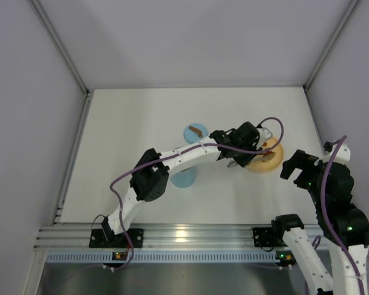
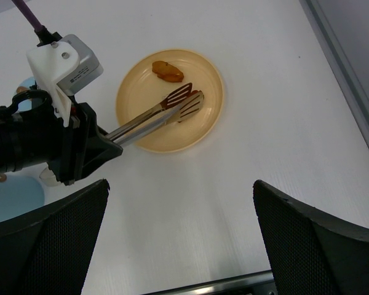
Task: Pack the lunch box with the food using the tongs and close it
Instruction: Pick up the fake food from the plate, then place the fake food in the packing box.
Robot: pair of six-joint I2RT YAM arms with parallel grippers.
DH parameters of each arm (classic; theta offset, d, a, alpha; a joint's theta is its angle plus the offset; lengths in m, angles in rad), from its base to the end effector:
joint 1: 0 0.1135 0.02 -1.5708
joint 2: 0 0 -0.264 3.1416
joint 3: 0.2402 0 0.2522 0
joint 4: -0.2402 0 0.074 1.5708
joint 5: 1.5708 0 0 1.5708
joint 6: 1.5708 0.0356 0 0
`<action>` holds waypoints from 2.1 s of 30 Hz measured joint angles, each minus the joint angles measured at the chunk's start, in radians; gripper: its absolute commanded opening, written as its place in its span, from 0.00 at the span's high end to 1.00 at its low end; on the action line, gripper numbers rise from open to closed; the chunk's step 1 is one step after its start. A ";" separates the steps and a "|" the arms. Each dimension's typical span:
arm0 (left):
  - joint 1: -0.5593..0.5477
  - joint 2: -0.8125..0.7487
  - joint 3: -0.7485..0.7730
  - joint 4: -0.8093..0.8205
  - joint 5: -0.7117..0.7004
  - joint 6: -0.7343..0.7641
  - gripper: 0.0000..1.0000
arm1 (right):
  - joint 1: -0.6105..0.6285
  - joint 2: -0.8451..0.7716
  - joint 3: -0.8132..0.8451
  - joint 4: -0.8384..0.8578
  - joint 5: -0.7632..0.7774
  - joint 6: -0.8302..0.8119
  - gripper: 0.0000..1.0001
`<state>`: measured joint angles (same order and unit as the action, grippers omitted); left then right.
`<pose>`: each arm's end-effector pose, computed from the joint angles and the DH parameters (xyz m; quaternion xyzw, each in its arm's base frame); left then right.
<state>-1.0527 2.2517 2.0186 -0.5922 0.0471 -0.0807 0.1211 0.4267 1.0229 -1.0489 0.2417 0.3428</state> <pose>0.2524 -0.4462 0.2399 0.4425 0.8193 -0.2140 0.2954 0.0470 -0.0029 0.3625 0.1567 0.8293 0.0216 0.5359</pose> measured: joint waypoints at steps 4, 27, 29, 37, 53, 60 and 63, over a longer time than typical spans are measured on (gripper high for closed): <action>0.000 0.000 0.000 -0.010 0.000 0.002 0.71 | 0.000 0.000 0.000 0.000 0.000 0.000 0.00; 0.000 -0.192 0.016 -0.101 -0.046 -0.029 0.76 | 0.000 0.000 0.000 0.000 -0.001 0.000 0.01; 0.000 -0.224 0.016 -0.130 -0.075 -0.051 0.76 | 0.000 0.000 0.000 0.000 -0.002 0.000 0.01; -0.001 -0.411 -0.019 -0.265 -0.203 -0.158 0.76 | 0.000 0.000 0.000 0.002 -0.005 0.000 0.01; -0.001 -1.061 -0.421 -0.494 -0.286 -0.310 0.74 | 0.000 0.032 -0.002 0.017 -0.029 0.001 0.00; -0.001 -1.210 -0.540 -0.587 -0.327 -0.364 0.75 | 0.000 0.041 -0.032 0.037 -0.035 0.002 0.01; -0.001 -1.239 -0.629 -0.596 -0.338 -0.388 0.74 | 0.000 0.041 -0.048 0.042 -0.044 0.002 0.01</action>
<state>-1.0534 1.0130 1.3899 -1.1885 -0.2905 -0.4686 0.1211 0.4679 0.9745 -1.0073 0.1978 0.3447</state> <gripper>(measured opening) 0.362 0.993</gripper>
